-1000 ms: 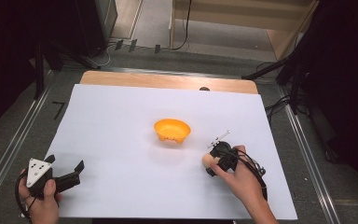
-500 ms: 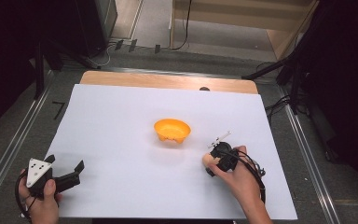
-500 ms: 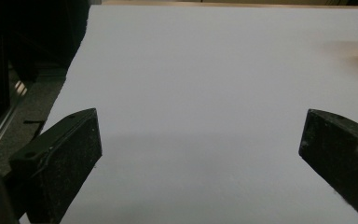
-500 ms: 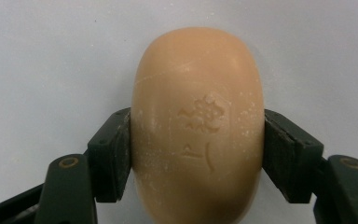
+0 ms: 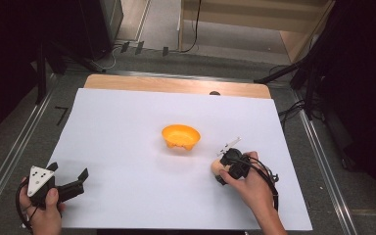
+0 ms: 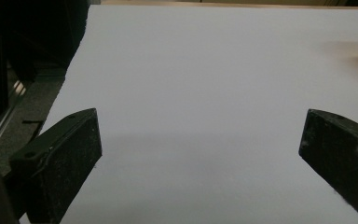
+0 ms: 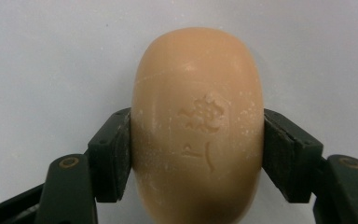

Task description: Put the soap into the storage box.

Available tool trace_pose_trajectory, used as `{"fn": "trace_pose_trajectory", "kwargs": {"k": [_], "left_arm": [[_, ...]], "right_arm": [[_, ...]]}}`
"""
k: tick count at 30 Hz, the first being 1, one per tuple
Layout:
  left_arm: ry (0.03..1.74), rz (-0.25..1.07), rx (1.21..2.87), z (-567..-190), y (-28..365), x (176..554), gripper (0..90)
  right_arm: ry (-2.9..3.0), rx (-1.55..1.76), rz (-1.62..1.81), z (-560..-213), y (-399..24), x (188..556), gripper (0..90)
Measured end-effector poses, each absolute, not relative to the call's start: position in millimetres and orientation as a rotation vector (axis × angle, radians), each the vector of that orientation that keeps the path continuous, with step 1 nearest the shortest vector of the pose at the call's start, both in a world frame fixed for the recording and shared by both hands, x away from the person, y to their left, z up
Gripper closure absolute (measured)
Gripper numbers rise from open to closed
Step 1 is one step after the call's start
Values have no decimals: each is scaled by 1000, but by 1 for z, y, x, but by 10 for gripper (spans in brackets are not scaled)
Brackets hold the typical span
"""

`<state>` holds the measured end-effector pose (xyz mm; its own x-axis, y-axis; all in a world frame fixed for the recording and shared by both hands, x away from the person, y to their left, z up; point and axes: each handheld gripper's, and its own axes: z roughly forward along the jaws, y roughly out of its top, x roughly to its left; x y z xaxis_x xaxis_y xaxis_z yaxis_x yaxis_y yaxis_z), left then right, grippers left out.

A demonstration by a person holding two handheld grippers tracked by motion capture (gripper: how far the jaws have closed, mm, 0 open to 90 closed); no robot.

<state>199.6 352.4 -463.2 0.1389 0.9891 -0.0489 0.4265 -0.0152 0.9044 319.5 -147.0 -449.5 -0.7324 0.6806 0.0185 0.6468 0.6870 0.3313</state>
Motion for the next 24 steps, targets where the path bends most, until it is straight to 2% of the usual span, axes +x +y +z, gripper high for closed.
{"fn": "trace_pose_trajectory", "kwargs": {"k": [24], "left_arm": [[1412, 844, 1579, -463, 352, 200, 0]], "right_arm": [[2828, 897, 530, -411, -130, 344, 334]]}}
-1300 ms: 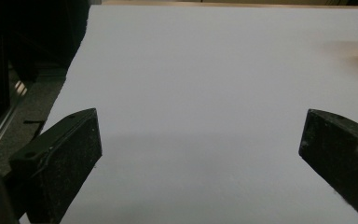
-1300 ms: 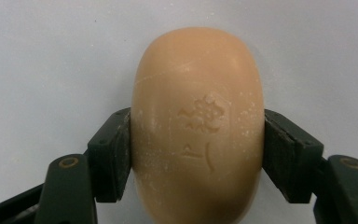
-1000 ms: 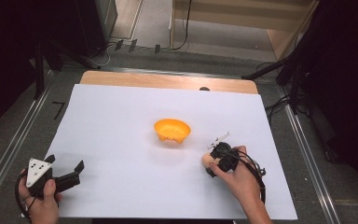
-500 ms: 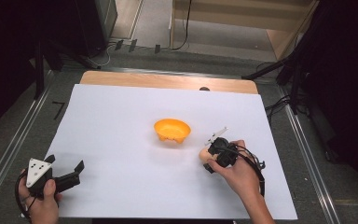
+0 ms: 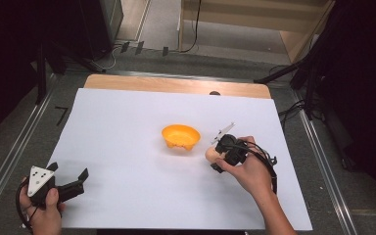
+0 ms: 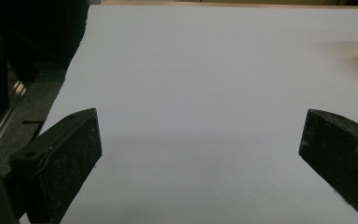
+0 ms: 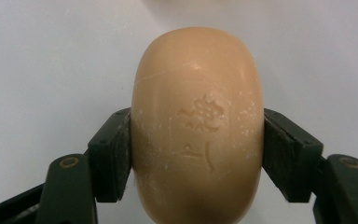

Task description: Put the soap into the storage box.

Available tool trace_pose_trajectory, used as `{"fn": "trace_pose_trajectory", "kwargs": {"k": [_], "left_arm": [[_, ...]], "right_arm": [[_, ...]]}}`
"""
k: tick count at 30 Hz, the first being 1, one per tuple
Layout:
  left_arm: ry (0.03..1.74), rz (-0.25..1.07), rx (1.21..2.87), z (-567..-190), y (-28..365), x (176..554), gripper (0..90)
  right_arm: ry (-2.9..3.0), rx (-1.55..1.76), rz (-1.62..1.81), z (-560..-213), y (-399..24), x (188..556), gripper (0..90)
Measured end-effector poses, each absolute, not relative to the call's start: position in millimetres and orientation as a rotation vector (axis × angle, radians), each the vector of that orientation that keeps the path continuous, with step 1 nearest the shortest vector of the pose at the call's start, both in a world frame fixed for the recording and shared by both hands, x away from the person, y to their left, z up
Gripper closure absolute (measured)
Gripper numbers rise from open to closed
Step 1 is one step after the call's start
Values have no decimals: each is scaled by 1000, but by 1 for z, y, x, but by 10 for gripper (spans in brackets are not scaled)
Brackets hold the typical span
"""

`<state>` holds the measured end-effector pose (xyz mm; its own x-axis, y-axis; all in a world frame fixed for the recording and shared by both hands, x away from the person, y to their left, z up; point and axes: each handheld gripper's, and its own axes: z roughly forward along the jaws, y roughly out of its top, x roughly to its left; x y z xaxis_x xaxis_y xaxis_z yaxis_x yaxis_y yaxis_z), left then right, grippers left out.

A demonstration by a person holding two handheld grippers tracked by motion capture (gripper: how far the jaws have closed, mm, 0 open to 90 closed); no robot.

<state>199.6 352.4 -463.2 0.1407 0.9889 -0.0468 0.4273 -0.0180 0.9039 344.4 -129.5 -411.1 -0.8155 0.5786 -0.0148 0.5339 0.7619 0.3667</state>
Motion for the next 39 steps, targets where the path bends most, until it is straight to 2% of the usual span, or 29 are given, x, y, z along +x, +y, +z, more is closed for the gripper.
{"fn": "trace_pose_trajectory", "kwargs": {"k": [39], "left_arm": [[1414, 843, 1574, -463, 353, 200, 0]], "right_arm": [[2841, 483, 581, -374, -91, 381, 334]]}}
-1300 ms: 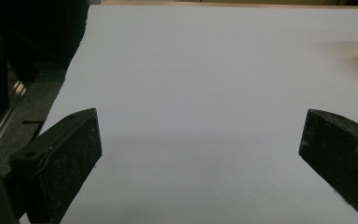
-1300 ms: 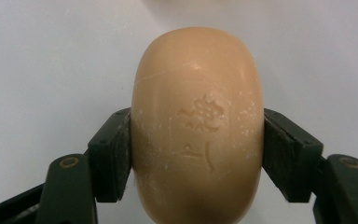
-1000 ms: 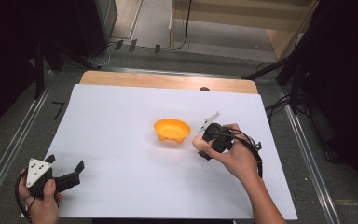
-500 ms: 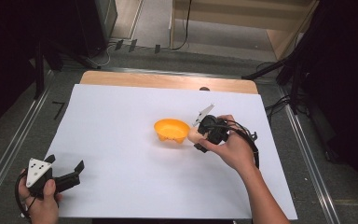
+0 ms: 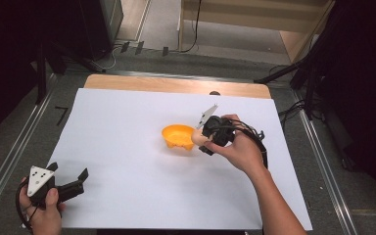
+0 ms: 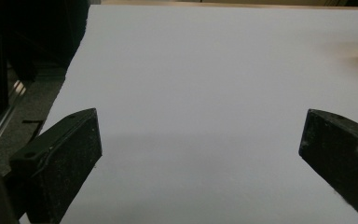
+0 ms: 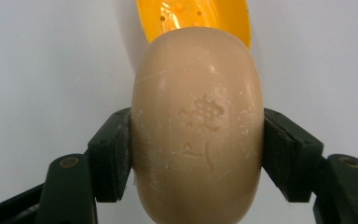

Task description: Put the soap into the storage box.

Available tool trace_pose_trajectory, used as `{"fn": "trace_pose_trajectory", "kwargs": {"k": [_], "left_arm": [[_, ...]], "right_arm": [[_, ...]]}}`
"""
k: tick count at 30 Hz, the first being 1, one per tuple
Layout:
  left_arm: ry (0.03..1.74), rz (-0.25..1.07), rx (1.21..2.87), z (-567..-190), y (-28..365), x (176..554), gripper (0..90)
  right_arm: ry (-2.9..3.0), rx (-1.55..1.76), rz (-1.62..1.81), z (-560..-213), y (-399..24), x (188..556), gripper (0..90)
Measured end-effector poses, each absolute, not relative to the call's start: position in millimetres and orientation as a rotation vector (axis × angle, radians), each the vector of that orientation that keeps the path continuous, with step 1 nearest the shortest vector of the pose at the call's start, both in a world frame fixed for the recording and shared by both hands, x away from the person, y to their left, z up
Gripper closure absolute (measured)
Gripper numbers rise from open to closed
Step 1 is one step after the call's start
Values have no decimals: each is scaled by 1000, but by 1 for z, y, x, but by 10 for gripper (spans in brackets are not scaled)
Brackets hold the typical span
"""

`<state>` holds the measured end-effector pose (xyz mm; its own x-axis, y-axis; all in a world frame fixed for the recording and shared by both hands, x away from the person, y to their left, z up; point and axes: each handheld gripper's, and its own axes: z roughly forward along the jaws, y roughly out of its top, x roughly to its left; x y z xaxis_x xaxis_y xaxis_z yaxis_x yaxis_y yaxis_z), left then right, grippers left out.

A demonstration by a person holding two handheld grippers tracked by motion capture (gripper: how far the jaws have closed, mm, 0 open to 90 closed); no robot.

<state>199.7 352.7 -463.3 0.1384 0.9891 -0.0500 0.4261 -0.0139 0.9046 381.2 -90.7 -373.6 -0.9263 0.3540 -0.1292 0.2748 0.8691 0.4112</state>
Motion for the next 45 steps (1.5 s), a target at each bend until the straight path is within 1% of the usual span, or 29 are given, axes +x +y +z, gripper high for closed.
{"fn": "trace_pose_trajectory", "kwargs": {"k": [11, 23, 35, 45], "left_arm": [[1412, 841, 1575, -463, 353, 200, 0], [1411, 841, 1574, -463, 353, 200, 0], [1409, 841, 1575, -463, 353, 200, 0], [1405, 840, 1573, -463, 353, 199, 0]], "right_arm": [[2857, 322, 564, -371, -75, 393, 333], [2889, 213, 594, -376, -52, 405, 333], [2942, 184, 616, -381, -33, 415, 332], [2976, 185, 630, -387, -29, 423, 331]]}}
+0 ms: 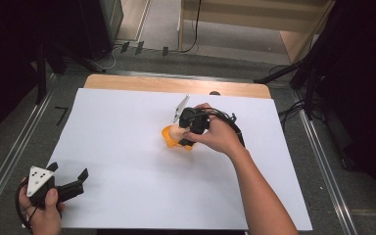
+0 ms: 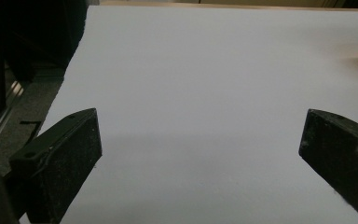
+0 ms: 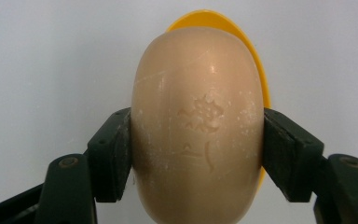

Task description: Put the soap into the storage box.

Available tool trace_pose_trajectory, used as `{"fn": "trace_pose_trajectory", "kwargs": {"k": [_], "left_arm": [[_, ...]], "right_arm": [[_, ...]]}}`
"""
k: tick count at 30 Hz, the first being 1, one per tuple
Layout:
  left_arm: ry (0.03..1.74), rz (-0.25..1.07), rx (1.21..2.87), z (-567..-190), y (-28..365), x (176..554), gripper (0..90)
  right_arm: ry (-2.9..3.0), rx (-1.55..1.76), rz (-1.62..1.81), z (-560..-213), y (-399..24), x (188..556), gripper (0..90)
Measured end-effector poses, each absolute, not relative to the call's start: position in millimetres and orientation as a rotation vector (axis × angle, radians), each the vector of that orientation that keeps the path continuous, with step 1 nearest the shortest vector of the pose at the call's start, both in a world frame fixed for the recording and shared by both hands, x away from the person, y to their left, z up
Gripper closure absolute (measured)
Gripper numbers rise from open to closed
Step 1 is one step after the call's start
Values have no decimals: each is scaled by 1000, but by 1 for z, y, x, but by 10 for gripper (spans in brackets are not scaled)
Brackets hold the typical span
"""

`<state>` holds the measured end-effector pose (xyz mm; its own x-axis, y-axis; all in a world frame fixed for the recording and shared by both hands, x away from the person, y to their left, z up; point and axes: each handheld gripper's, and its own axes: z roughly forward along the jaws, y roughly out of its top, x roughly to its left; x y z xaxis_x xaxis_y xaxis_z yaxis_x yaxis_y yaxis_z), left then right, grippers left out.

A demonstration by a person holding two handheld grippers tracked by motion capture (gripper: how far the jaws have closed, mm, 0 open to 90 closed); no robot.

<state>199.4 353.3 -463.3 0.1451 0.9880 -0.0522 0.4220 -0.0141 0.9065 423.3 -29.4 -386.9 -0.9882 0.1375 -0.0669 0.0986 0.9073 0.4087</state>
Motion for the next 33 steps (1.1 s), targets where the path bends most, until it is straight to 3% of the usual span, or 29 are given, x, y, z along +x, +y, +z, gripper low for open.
{"fn": "trace_pose_trajectory", "kwargs": {"k": [15, 24, 26, 33], "left_arm": [[1404, 842, 1569, -463, 353, 199, 0], [1406, 840, 1571, -463, 353, 199, 0], [1405, 840, 1573, -463, 353, 199, 0], [1406, 841, 1577, -463, 353, 199, 0]], "right_arm": [[2940, 276, 722, -381, -37, 428, 318], [2922, 343, 706, -386, -49, 422, 241], [2921, 408, 702, -387, -56, 419, 166], [2817, 542, 761, -393, -76, 403, 138]]}}
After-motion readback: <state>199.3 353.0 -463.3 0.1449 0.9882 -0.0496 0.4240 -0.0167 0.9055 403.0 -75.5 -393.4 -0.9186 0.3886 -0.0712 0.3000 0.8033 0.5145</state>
